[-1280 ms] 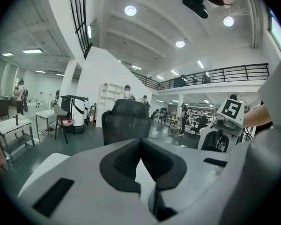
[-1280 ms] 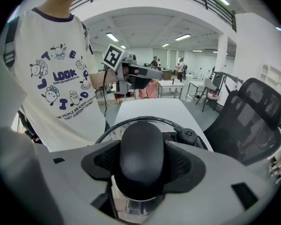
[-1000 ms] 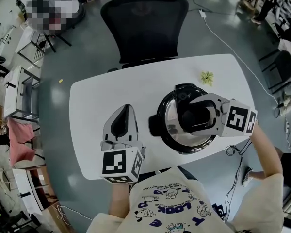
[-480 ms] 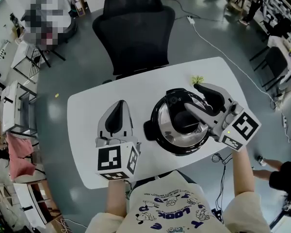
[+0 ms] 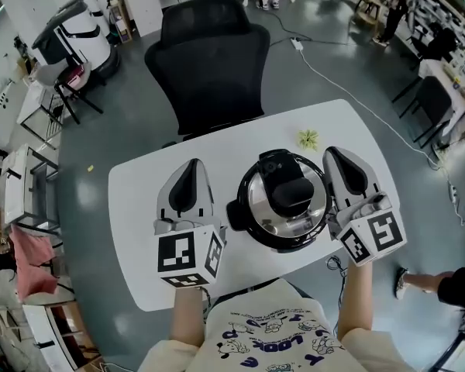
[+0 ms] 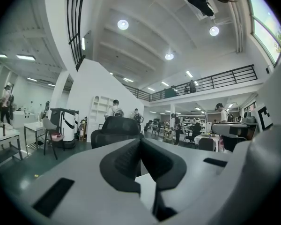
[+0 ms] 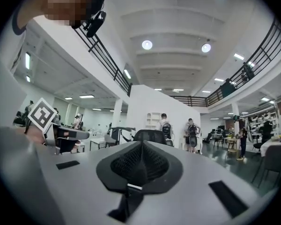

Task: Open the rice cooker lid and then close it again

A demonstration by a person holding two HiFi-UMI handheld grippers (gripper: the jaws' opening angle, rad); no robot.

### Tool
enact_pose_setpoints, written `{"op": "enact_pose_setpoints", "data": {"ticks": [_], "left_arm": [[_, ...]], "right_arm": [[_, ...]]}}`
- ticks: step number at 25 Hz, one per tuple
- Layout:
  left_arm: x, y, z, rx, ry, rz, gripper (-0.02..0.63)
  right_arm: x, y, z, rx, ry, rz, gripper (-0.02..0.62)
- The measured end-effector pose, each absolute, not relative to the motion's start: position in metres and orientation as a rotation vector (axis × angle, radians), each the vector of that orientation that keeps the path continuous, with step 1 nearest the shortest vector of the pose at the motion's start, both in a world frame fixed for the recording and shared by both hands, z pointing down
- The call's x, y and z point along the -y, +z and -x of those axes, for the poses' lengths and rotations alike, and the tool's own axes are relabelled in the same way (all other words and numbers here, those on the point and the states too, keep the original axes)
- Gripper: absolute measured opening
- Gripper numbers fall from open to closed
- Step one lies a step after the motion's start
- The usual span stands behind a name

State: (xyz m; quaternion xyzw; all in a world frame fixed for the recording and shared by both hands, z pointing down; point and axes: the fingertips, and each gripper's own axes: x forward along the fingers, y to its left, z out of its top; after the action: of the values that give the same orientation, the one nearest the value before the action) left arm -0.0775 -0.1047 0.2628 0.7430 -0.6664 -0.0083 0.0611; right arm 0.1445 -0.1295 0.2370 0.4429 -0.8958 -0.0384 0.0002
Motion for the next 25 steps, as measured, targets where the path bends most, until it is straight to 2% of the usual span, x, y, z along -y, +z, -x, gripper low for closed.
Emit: {"op": "enact_pose_setpoints", "data": {"ticks": [10,25], "left_arm": [[0.093,0.256,0.061,2.002,-0.036,-2.289,0.014],[0.089,0.249,0.056,2.01,-0.04,-2.297,0.014]], "right_arm": [[0.115,0.238,-0.15,2.78,-0.086,-1.603,0.014],[0.112,0.242,-0.158,2.746,-0.069,-1.636,0.014]]}}
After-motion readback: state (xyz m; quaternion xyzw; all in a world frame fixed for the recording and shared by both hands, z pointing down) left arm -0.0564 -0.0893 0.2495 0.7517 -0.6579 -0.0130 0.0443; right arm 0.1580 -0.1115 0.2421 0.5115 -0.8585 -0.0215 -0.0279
